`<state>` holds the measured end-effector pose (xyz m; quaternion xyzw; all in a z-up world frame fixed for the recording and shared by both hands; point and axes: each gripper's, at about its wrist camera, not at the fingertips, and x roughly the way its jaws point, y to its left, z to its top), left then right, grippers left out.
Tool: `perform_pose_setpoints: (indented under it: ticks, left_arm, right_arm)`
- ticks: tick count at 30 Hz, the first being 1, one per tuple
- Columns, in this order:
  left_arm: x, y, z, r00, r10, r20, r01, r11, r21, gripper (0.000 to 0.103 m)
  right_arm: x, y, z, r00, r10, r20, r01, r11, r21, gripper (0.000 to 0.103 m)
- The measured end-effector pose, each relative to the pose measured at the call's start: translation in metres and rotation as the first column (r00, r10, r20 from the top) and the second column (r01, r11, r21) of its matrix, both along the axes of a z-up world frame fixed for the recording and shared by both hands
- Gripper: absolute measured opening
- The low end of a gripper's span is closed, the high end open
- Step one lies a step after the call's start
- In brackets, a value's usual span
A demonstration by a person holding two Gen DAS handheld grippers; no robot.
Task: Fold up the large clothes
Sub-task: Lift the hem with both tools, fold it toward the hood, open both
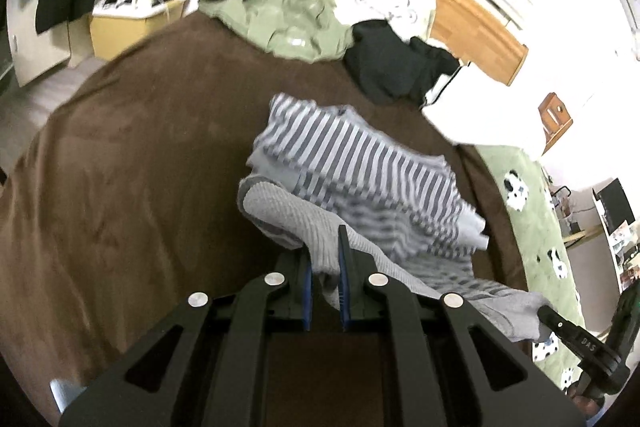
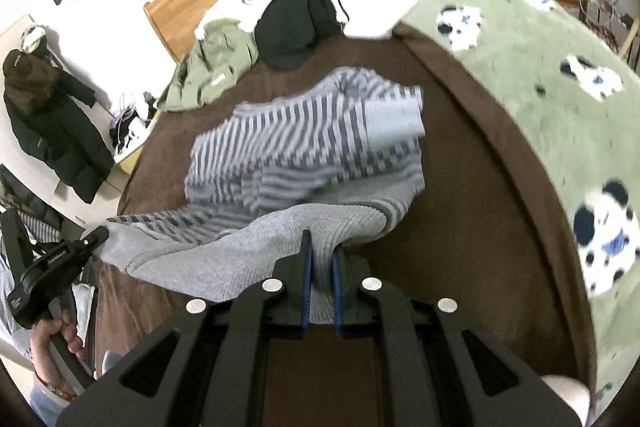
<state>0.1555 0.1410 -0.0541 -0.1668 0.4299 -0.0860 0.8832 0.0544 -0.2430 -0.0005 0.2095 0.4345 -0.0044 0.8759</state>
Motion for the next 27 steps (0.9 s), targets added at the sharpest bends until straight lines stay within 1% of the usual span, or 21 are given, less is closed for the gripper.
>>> perform_pose_setpoints:
  ticks: [5, 7, 11, 14, 16, 20, 23, 27]
  left_arm:
    - [0.037, -0.013, 0.018, 0.998, -0.006, 0.058, 0.006, 1.0, 0.006, 0.013]
    - [0.053, -0.019, 0.022, 0.997, -0.012, 0.076, 0.011, 1.0, 0.008, 0.013]
    - [0.094, -0.035, 0.026, 0.994, -0.033, 0.102, 0.03, 0.999, 0.031, 0.013]
    - [0.125, -0.047, 0.024, 0.992, -0.038, 0.116, 0.032, 0.998, 0.052, 0.013]
    - [0.147, -0.056, 0.017, 0.992, -0.039, 0.121, 0.03, 0.997, 0.076, 0.013]
    - [0.191, -0.073, -0.002, 0.993, -0.024, 0.116, 0.014, 0.997, 0.082, 0.013]
    - [0.223, -0.085, -0.019, 0.996, -0.027, 0.09, 0.018, 0.995, 0.098, 0.013]
    - [0.262, -0.097, -0.053, 0.999, -0.029, 0.029, 0.025, 0.993, 0.113, 0.013]
  right_arm:
    - [0.037, -0.013, 0.019, 0.999, -0.005, 0.047, 0.006, 1.0, -0.021, 0.009]
    - [0.055, -0.017, 0.021, 0.999, -0.015, 0.047, 0.017, 0.999, -0.036, 0.009]
    - [0.094, -0.025, 0.025, 0.997, -0.041, 0.06, 0.044, 0.998, -0.045, 0.009]
    - [0.131, -0.033, 0.023, 0.996, -0.055, 0.068, 0.059, 0.997, -0.051, 0.009]
    - [0.154, -0.039, 0.018, 0.995, -0.073, 0.065, 0.076, 0.996, -0.054, 0.009]
    - [0.199, -0.048, 0.002, 0.995, -0.092, 0.048, 0.095, 0.993, -0.065, 0.009]
    - [0.233, -0.057, -0.018, 0.994, -0.104, 0.011, 0.105, 0.992, -0.066, 0.009]
    - [0.273, -0.063, -0.05, 0.995, -0.093, -0.043, 0.088, 0.992, -0.092, 0.009]
